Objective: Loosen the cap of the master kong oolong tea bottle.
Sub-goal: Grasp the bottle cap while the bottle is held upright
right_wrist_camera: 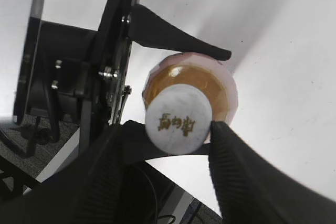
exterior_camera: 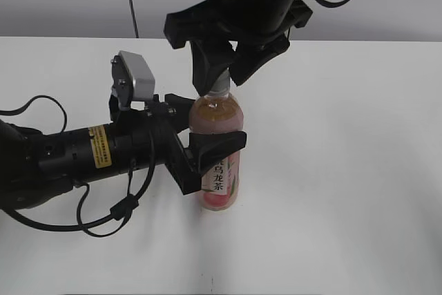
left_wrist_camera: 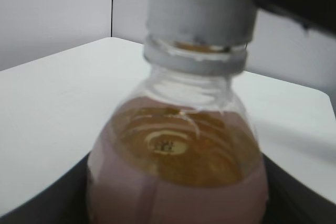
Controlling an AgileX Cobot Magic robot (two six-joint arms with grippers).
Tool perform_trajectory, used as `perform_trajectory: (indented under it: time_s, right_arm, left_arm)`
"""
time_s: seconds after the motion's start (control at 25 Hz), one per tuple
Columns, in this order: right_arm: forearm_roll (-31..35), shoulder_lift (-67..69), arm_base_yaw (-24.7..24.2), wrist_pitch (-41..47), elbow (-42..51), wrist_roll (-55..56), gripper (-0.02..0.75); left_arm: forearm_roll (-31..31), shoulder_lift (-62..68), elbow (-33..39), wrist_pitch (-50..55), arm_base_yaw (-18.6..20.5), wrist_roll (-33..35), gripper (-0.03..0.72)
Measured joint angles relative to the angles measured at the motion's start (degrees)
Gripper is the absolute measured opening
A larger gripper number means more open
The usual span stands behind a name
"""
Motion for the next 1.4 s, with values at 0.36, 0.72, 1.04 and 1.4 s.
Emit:
perform_trajectory:
  time_s: [0.36,0.72,1.04,1.4]
  right_arm:
    - [0.05,0.0,0.0,0.0,0.0,0.11,0.396]
    - [0.05,0.0,0.0,0.04,0.0,0.17,0.396]
    - [0.05,0.0,0.0,0.04,0.0,0.23,0.396]
    - [0.22,0.34,0.0,0.04,0.0,0.23,0.396]
  left_arm:
    - [0.0,0.0,0.0,-0.05,0.0,0.0,0.463]
    - [0.0,0.0,0.0,-0.05,0.0,0.0,0.463]
    - [0.02,0.0,0.0,-0.05,0.0,0.0,0.463]
    - [0.02,0.0,0.0,-0.05,0.0,0.0,0.463]
